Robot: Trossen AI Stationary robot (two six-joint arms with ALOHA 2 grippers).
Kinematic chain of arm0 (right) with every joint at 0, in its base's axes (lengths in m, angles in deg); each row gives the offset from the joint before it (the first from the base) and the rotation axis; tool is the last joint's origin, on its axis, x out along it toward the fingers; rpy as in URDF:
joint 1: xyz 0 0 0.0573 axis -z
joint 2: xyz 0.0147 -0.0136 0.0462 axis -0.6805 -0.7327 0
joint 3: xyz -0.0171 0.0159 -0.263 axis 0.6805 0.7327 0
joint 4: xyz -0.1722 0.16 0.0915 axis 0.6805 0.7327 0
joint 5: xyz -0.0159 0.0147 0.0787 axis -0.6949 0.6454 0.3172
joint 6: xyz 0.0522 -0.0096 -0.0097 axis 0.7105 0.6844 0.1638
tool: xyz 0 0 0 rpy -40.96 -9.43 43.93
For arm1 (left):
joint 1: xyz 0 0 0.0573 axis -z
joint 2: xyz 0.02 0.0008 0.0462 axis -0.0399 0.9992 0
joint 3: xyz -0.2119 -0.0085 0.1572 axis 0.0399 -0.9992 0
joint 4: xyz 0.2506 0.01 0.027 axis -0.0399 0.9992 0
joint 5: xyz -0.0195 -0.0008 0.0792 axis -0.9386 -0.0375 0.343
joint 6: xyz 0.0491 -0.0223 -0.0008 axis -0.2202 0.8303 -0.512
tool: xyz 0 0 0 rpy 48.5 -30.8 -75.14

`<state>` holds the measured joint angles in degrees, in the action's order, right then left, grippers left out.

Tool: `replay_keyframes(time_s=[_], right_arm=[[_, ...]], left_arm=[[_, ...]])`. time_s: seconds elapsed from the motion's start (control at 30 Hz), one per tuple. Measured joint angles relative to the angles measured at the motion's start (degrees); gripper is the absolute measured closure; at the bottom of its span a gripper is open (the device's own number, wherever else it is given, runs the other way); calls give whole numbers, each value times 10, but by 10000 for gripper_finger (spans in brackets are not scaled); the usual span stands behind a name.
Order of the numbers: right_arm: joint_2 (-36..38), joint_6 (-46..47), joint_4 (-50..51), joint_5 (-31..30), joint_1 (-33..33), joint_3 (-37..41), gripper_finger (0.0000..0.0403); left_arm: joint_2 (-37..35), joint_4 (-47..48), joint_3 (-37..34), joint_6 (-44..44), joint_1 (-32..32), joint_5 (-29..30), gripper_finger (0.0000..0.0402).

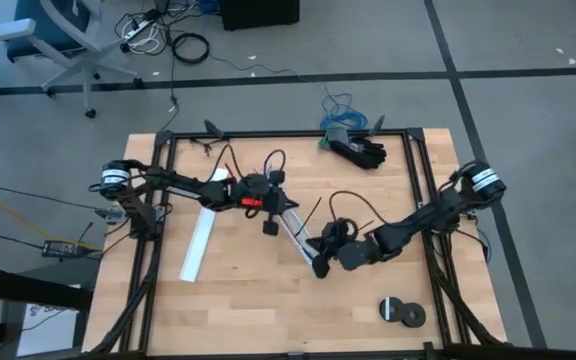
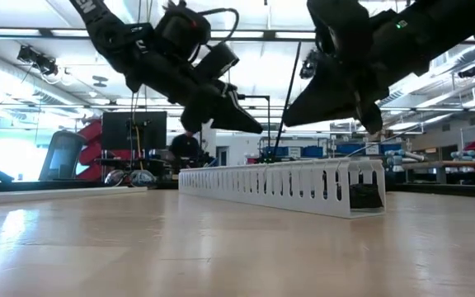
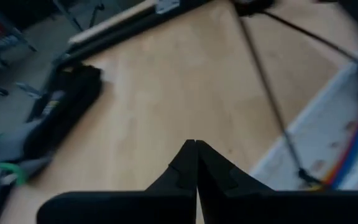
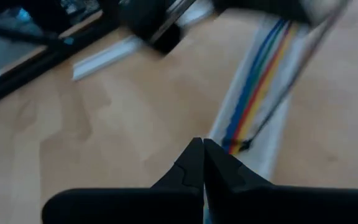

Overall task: Ziptie cables
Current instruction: Put the cable wires into the white cable duct, then close the white cable duct lid

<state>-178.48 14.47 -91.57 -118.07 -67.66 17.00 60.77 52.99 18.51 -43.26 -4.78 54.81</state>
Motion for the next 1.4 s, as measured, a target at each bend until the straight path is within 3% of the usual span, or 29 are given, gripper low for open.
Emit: replay_keyframes(time_s=[0.1, 0.23, 0.67, 0.87, 1.07, 1.4], right_arm=[[-33, 18, 8, 26, 0, -18, 403], [-59, 45, 41, 18, 0, -31, 403], [-48, 150, 229, 32, 6, -33, 403], [-15, 119, 296, 23, 28, -29, 403], [14, 55, 289, 24, 56, -31, 403], [85, 6, 266, 2, 32, -31, 403]], left_arm=[[5, -3, 0, -9, -18, 0, 397], [26, -1, 0, -9, -42, -8, 397], [54, 41, 2, 0, -59, -19, 398], [47, 89, 3, 5, -60, -16, 398], [31, 106, 1, 32, -60, -6, 398], [-79, 137, -1, 33, -59, 7, 397]])
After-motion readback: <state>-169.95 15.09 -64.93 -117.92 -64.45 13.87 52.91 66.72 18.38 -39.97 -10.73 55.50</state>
